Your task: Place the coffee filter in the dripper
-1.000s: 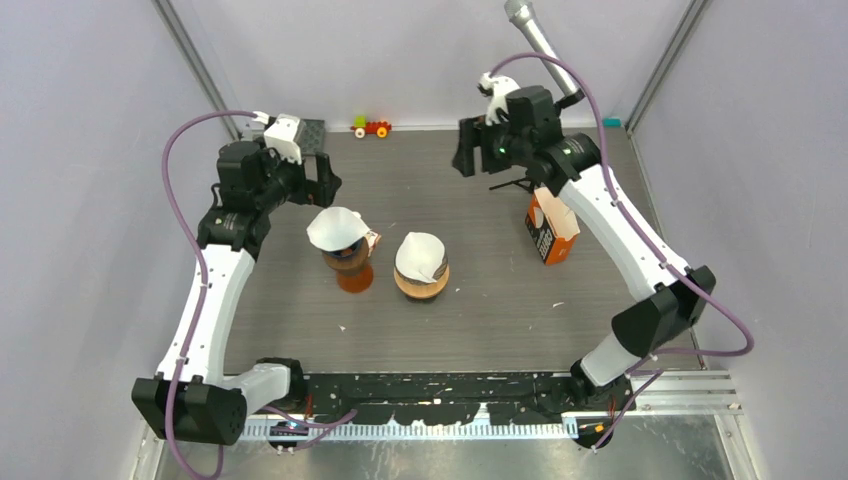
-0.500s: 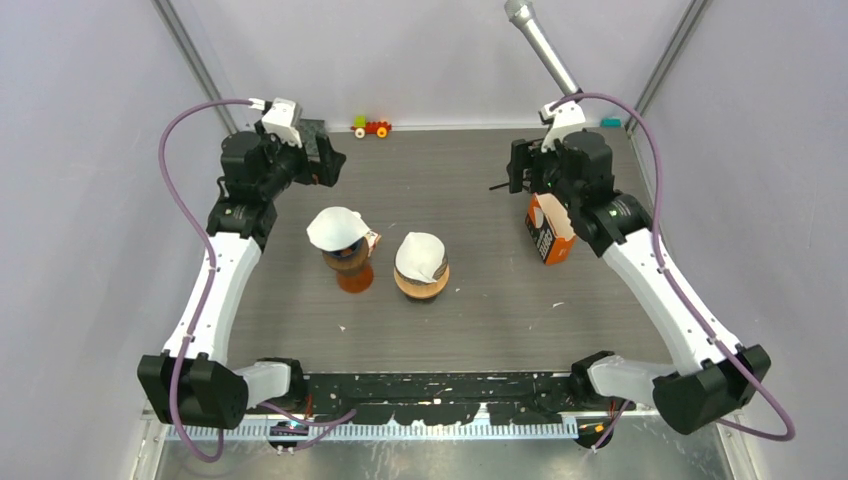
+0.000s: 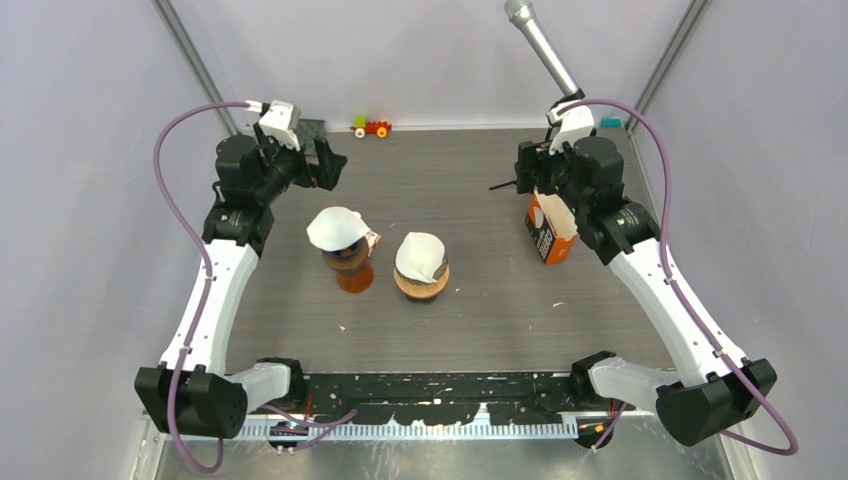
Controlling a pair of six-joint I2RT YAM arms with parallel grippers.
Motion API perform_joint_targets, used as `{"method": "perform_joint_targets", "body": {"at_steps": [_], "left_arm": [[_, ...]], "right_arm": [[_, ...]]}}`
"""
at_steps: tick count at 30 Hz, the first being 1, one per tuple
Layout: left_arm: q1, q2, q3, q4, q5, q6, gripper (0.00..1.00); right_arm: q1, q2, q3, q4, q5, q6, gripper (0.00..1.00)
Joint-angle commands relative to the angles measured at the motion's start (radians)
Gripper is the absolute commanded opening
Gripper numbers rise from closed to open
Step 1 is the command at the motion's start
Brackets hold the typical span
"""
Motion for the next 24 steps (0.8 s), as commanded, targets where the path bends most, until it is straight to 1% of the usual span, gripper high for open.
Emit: {"method": "perform_joint_targets", "body": {"at_steps": [1, 24], "left_arm": [[0.005, -0.038, -0.01, 0.001, 0.002, 0.013, 1.0], [0.014, -0.049, -0.049, 0.012, 0.026, 0.012, 1.0]], "right_arm": [[-0.006, -0.029, 0.001, 0.045, -0.019, -0.011, 0.88], [-0.023, -0.034, -0.001, 0.039, -0.03, 0.0, 0.88]]}}
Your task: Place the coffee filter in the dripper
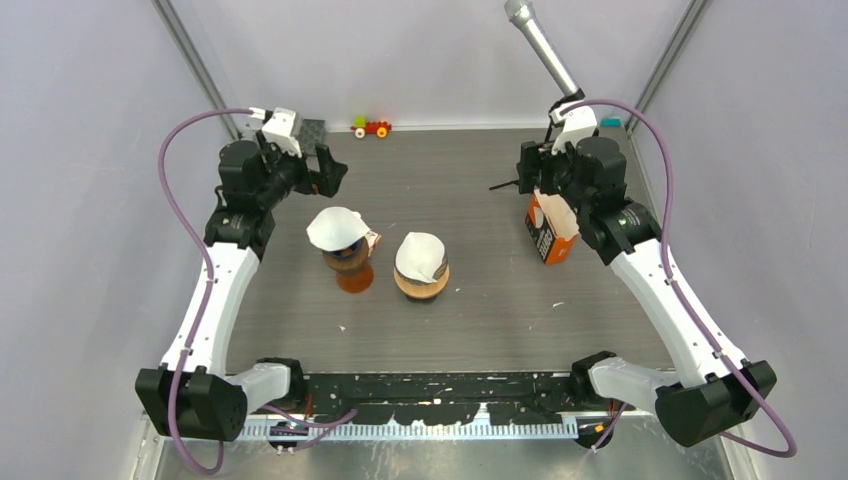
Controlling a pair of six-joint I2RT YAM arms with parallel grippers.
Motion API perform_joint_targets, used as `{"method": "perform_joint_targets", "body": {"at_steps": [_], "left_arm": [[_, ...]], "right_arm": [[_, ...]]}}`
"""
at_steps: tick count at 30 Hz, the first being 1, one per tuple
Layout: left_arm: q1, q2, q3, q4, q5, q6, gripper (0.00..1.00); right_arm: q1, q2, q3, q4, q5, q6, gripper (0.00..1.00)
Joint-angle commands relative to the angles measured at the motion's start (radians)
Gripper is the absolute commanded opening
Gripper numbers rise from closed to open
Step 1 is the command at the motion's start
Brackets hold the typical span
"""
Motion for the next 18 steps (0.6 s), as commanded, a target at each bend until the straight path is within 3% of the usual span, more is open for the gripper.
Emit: {"method": "perform_joint_targets", "body": {"at_steps": [1, 18], "left_arm": [[0.012, -0.03, -0.017, 0.037, 0.024, 0.008, 1.0], [0.017, -0.026, -0.033, 0.06, 0.036, 0.004, 1.0]], "right_arm": [[-0.007, -0.029, 0.003, 0.04, -0.019, 0.001, 0.88], [-0.018, -0.026, 0.002, 0.042, -0.025, 0.014, 0.88]]}}
